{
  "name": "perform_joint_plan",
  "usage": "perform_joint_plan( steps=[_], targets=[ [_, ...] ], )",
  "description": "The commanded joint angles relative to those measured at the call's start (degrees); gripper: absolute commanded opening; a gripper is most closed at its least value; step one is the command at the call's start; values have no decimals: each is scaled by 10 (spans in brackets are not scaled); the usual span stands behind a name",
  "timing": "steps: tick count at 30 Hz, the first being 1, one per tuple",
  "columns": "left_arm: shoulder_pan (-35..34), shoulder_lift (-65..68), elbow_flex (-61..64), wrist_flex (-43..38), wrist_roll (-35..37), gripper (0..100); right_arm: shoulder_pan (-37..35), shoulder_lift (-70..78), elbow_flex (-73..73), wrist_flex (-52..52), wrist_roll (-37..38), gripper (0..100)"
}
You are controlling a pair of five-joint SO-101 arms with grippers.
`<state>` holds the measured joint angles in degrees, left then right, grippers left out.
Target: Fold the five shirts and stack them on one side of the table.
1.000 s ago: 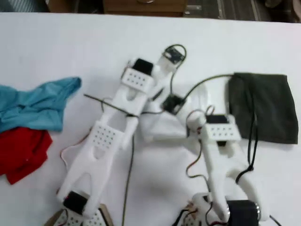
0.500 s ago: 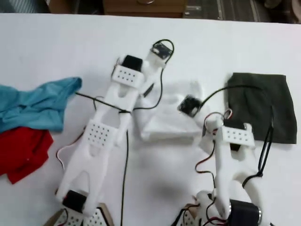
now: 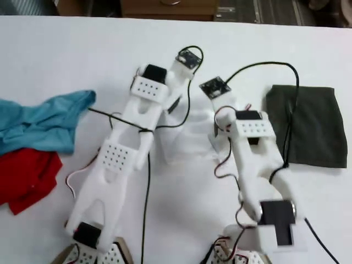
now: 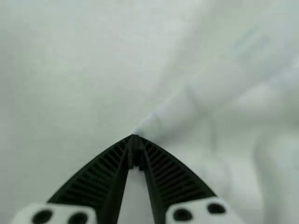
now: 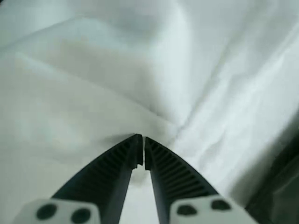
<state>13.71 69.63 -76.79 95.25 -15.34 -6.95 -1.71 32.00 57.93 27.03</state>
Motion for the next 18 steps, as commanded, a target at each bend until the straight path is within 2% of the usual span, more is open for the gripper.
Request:
perform_joint_plan(
  steps=[1,3,11,18],
  targets=[
    [-4,-48,-5,-3,4,23,1,39,-32,9,-2,20],
    [-4,-49,-6,-3,4,23,22,60,-33,25,7,20],
    [-4,-48,-2,-4,4,23,145,85,-52,35,151,20],
    [-1,-48,-2,-6,3,23,125,79,-81,51,175,20]
  ],
)
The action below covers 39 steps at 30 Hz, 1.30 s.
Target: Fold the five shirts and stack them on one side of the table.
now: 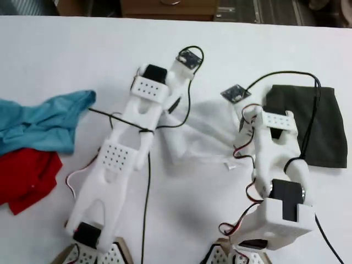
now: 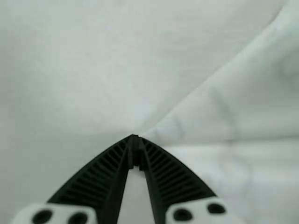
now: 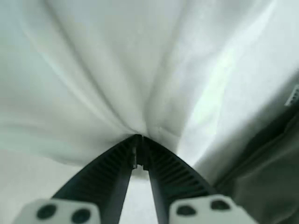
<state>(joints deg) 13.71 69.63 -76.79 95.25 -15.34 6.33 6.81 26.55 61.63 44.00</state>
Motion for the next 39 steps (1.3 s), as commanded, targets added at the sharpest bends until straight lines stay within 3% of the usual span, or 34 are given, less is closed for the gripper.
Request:
perform_joint_plan(
  steps=[1,8,13,21,27,32,39],
  targets=[
    [-2,-48,-2,-6,3,23,-15,-8,-34,27,5,20],
    [-11,-56,-7,-2,3,23,-20,-116,-91,68,4,20],
    [38,-98,-51,57,3,23,-22,-130,-124,34,-25,20],
    [78,-184,65,73,4,23,-19,1,-152,-50,-127,20],
    [85,-234,209,70,4,23,-22,103,-254,-33,-132,20],
    [98,-251,237,66,5,23,-22,182,-347,-2,-132,20],
    [121,-250,237,44,126,23,-21,262,-435,41,-136,20]
  ],
)
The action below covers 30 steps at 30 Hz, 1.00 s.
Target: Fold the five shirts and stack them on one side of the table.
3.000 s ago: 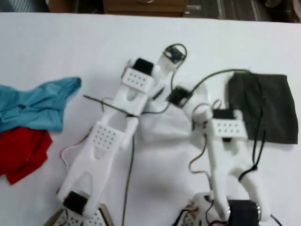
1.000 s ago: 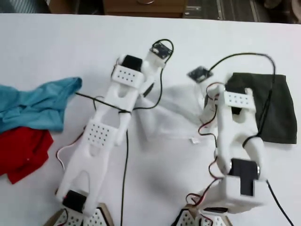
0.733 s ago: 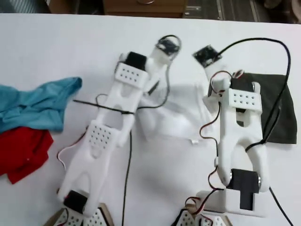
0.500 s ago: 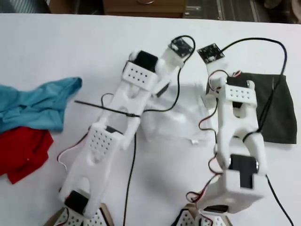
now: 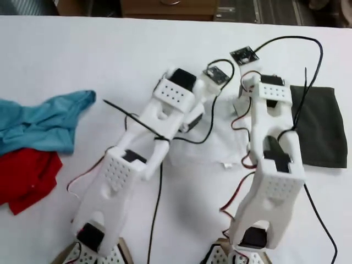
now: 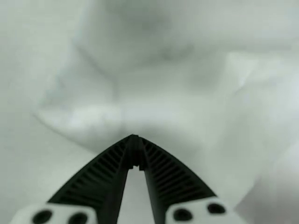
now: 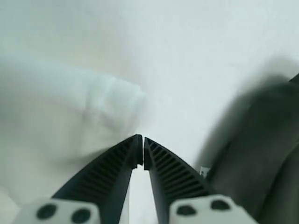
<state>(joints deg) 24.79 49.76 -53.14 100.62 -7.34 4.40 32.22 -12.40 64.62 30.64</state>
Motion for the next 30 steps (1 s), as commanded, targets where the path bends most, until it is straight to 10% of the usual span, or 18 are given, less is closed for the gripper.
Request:
perform_joint_plan(
  steps=[1,15,30],
  targets=[
    [18,-51,0,-11,61,23,-1,14,-55,15,-3,20],
    [52,-74,96,11,76,23,-1,90,-135,23,-3,20],
    [59,-378,634,-324,11,23,-1,132,-187,35,-1,20]
  ],
)
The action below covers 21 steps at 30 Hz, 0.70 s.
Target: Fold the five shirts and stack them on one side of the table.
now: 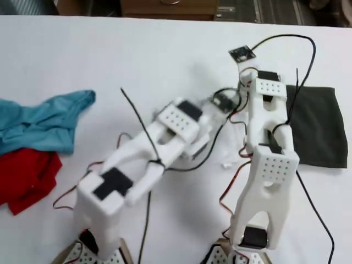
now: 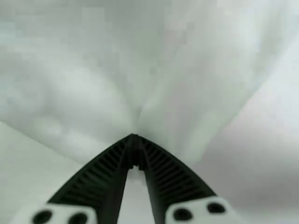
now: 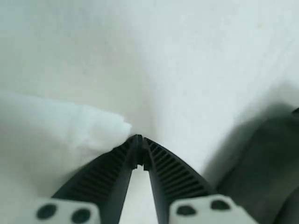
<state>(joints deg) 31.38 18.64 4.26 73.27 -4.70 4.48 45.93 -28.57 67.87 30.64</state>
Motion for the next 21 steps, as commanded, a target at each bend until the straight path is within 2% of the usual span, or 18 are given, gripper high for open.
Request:
perform_joint_plan(
  steps=[1,11,15,21],
  targets=[
    [-13,-70,69,-58,-23,23,-2,-5,-25,2,0,20],
    [-95,-71,74,-56,-118,23,-1,-3,-25,3,2,20],
    [-96,-76,67,-47,-123,23,-1,-12,-33,14,2,20],
    [-91,-76,20,-13,-123,23,14,-58,-120,102,2,24]
  ],
)
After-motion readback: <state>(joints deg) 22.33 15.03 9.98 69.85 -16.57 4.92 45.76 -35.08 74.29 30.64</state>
